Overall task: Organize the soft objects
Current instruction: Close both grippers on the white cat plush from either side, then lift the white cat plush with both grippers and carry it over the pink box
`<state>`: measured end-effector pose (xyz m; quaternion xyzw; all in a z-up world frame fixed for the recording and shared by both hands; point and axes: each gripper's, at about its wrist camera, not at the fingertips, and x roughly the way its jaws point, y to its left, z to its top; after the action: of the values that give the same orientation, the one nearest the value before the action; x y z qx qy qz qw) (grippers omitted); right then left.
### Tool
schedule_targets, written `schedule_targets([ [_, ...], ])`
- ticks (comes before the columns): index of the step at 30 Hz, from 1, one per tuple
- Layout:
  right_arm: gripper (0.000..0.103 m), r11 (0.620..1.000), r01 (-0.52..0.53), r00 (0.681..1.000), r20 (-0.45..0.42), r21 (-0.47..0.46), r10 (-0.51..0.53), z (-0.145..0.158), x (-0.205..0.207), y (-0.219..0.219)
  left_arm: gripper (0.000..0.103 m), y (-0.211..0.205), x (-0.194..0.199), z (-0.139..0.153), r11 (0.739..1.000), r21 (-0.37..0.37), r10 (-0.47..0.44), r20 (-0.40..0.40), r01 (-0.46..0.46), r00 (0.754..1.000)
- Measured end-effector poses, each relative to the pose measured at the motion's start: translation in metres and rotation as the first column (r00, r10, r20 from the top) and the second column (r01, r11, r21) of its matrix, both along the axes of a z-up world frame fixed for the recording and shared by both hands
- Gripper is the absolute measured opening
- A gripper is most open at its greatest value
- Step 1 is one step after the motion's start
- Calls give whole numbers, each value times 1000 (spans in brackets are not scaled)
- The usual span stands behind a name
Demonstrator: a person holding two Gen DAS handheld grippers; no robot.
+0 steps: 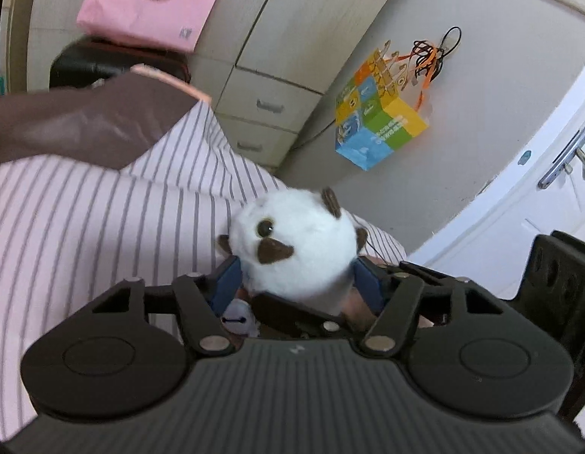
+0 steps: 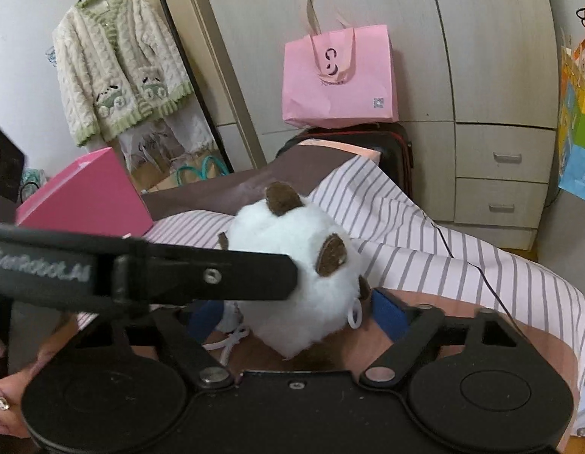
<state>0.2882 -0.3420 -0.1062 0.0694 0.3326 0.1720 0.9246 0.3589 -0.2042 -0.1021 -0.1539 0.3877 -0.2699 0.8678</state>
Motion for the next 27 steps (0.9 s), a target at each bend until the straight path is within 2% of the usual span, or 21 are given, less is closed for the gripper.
schedule_targets([
  [1,68,1000,-2,1000,4,-10,2,1,0,1,59,-2,-1,-1,1000,16,0,11,0,1000],
  [4,63,999,10,1000,13,-34,-10,0,-6,3,56,-5,-6,1,999,47,-24,31,22,999],
  [8,63,999,27,1000,12,-33,-27,3,-13,2,55,-6,-12,5,996,74,-43,41,40,998],
  [13,63,998,59,998,-19,18,-59,6,-21,-1,55,-10,-27,11,992,115,-55,72,47,996],
  [17,63,999,43,999,-21,-23,-43,11,-35,6,55,-13,-45,18,981,179,-86,87,70,992],
  [21,63,998,50,999,11,-47,-50,15,-57,15,55,-9,-63,25,975,205,-105,97,84,990],
  [27,63,996,66,997,-35,-59,-69,18,-82,29,55,0,-86,25,970,217,-120,28,111,992],
])
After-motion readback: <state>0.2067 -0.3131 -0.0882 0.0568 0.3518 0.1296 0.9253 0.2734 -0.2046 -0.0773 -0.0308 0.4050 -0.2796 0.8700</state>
